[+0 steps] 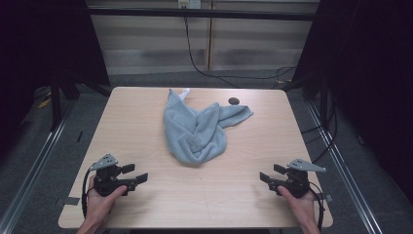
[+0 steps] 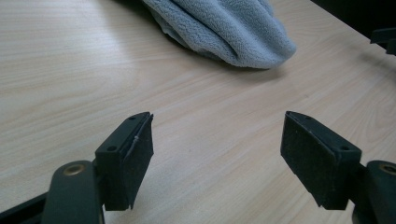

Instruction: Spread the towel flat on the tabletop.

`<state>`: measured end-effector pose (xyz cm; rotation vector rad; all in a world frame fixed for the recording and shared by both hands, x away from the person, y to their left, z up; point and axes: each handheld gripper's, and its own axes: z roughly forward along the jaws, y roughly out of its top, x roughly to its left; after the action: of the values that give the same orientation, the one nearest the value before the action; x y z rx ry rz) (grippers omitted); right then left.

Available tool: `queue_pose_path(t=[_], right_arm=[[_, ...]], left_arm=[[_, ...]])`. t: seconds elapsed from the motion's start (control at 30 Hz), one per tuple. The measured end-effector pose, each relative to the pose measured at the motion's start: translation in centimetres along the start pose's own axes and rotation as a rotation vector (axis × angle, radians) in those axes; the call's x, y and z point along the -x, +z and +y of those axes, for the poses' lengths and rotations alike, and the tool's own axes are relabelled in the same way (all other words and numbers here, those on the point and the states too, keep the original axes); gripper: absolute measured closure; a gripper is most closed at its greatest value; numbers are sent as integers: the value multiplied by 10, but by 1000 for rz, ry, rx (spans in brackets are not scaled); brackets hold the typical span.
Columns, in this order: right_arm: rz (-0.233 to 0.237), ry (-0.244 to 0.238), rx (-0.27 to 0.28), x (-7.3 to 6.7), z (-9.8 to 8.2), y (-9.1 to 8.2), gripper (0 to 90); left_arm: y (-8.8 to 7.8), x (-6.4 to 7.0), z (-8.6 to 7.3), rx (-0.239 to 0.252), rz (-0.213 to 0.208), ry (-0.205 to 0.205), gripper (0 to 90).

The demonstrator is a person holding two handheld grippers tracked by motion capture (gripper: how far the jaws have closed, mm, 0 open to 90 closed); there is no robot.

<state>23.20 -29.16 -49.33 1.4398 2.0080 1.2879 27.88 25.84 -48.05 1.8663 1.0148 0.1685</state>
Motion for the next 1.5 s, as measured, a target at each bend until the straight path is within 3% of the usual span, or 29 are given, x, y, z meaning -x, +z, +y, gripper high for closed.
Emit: queue_pose_path(t=[0.1,0.27,0.4,0.5,0.57,0.7,0.77,0.8,1.0,1.2,1.27,1.33,1.43,1.5], right_arm=[[-1,-3,34,-1,1,-2,256],[-16,-46,13,-5,2,5,310],[13,-86,-22,-13,6,14,320],[42,-64,-58,-18,13,23,316],[78,-79,-95,-21,19,30,332],[100,-96,-97,-27,28,38,329],[149,-116,-148,-34,36,53,323],[150,-137,-162,-39,39,59,317],[207,-155,-158,-50,57,89,359],[226,-196,-148,-61,85,114,346],[229,-199,-146,-64,94,123,340],[234,-205,-151,-65,101,131,314],[245,-212,-159,-65,105,144,277],[221,-216,-175,-64,101,154,267]], left_arm=[[0,0,0,-4,3,1,253],[3,0,0,-18,3,17,253],[4,1,1,-18,-6,18,253],[5,1,1,-12,-14,3,255],[5,1,2,-9,-15,7,256],[6,1,2,-7,-18,6,256],[7,1,3,-9,-20,11,256],[8,1,3,-12,-22,14,256],[12,1,4,-19,-33,22,256],[10,2,5,-18,-32,26,256],[10,1,5,-5,-64,-4,255],[8,1,5,3,-68,-6,255],[7,0,5,13,-73,-10,252],[6,0,5,12,-59,0,252]])
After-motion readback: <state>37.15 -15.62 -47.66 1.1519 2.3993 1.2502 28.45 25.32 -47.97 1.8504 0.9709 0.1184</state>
